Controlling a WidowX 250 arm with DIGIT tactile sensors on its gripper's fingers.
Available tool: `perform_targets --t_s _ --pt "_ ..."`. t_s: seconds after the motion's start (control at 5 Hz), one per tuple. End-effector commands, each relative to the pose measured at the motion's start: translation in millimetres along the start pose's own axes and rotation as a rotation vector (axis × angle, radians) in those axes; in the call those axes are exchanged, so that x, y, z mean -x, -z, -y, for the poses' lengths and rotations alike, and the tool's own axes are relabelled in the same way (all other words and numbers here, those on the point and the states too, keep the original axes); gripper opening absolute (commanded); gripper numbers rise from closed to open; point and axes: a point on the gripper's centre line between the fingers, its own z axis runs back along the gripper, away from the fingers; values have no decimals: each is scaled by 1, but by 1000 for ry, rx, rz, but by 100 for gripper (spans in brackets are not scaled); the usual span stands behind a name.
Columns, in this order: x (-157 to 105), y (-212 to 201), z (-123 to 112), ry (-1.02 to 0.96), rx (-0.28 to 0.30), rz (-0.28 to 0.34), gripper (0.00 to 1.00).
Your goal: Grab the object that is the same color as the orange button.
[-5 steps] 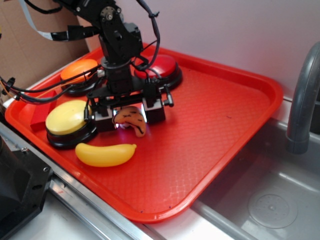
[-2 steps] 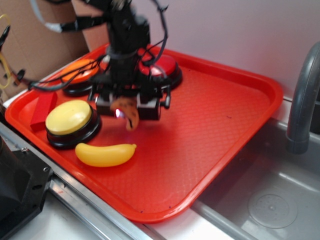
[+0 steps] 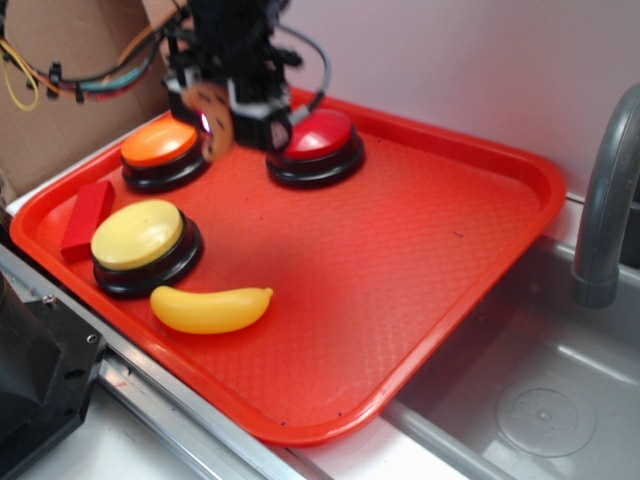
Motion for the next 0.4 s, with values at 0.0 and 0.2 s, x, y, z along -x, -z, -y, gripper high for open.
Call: perform_targets --t_s 0.0,0.2 --pt "6 -67 -31 46 100 207 0" --pt "12 -71 -38 35 135 214 0"
